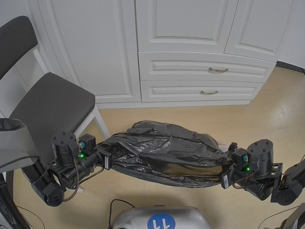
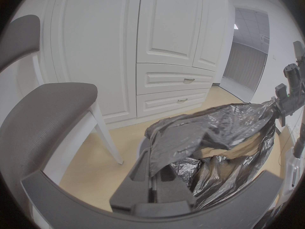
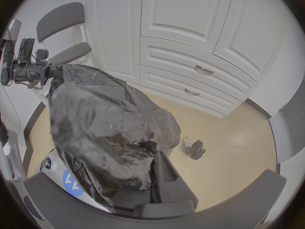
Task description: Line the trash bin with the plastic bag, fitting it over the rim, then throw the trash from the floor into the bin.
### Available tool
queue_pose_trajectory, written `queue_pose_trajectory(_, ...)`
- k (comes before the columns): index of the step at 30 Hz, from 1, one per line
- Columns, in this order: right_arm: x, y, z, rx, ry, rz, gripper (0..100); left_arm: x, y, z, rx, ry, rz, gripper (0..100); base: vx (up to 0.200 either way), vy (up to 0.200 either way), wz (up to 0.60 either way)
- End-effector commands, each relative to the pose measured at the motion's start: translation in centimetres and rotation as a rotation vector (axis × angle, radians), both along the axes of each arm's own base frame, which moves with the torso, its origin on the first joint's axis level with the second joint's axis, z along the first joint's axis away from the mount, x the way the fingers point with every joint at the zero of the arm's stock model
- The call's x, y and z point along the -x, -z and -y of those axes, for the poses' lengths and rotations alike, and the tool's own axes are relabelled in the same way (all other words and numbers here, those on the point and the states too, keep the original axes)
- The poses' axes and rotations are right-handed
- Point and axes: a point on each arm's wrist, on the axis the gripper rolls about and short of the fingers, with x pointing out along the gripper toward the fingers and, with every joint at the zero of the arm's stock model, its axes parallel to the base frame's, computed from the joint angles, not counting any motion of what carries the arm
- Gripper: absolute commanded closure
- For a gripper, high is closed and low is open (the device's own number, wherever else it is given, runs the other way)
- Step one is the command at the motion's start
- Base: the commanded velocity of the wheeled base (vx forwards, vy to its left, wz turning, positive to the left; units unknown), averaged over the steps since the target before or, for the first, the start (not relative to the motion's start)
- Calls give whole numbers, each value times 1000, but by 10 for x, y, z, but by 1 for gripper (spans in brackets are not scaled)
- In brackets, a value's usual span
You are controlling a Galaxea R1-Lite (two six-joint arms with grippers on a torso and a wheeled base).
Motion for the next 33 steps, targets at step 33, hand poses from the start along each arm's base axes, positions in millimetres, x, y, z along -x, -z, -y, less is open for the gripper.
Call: queue_pose_trajectory(33, -34, -27, -10, -266, 67, 379, 100, -31, -44, -4, 266, -72, 229, 100, 0, 0, 0)
